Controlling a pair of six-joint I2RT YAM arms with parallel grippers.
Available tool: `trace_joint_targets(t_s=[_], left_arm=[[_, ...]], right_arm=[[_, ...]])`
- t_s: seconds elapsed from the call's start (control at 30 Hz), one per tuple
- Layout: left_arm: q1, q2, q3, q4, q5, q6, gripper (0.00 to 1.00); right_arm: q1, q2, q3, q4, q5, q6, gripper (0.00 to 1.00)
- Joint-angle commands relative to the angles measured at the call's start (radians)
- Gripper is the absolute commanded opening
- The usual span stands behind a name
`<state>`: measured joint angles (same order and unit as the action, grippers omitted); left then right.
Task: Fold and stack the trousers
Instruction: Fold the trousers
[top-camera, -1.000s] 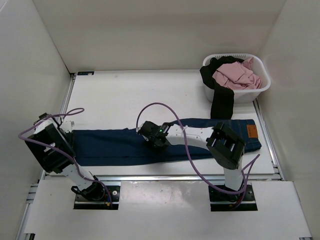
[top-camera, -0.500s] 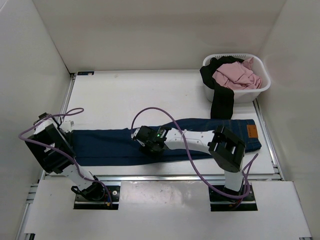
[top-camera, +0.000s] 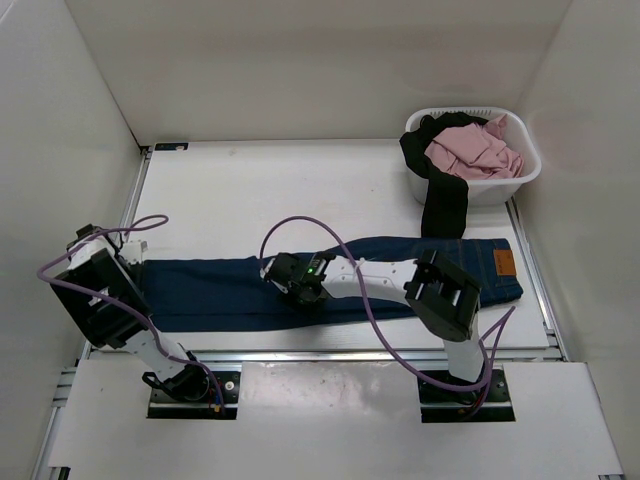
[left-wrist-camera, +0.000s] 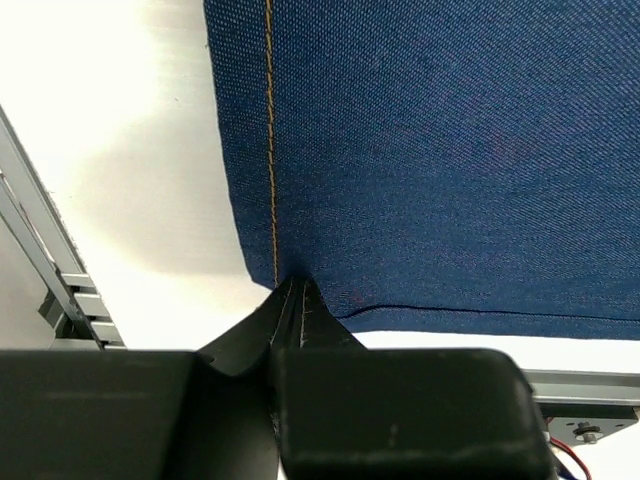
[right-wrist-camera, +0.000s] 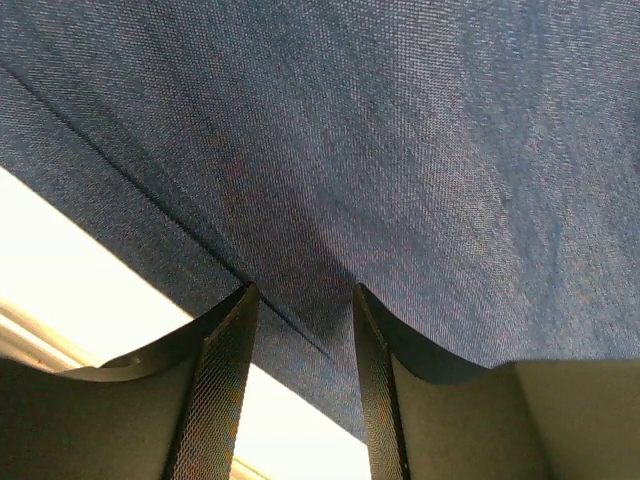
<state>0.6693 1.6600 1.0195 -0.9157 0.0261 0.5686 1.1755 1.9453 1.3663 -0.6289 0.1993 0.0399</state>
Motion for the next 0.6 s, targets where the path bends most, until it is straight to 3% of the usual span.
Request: trace_joint_targets(t_s=[0.0,0.1,0.17,0.27,0.3,0.33,0.37,0.43,0.57], left_arm=[[0.0,-0.006,0.017,0.008,0.006,0.01,0.14],[0.0,-0.006,0.017,0.008,0.006,0.01,0.14],[0.0,-0.019,0.027,0.008,0.006,0.01,0.14],[0.0,-0.038,0.048,-0.002,-0.003,0.019,0.14],[0.0,-0.039,0.048,-0.012,-0.018,0.019,0.14],[0.0,-0.048,0.048,-0.012,-0.029,0.019,0.3],[0.01,-0.048,0.048,-0.012,-0.043,0.019,0.61],[0.021,-0.048,0.048,-0.012,-0.052,0.028,0.69],[0.044,-0.005,0.057,-0.012,0.012,0.019,0.72]], right_arm=[[0.0,0.014,0.042,-0.014,0.009,-0.031,0.48],[0.009,0.014,0.033,-0.014,-0.012,-0.04,0.35],[0.009,0.023,0.033,-0.014,-0.023,-0.04,0.17],[0.009,0.032,0.043,-0.023,-0.035,-0.04,0.16],[0.009,0.032,0.043,-0.023,-0.035,-0.04,0.22],[0.009,0.021,0.043,-0.023,-0.035,-0.04,0.26],[0.009,0.021,0.043,-0.023,-0.035,-0.04,0.29],[0.009,0.012,0.043,-0.023,-0.035,-0.04,0.31],[0.018,0.021,0.043,-0.023,-0.035,-0.04,0.31]])
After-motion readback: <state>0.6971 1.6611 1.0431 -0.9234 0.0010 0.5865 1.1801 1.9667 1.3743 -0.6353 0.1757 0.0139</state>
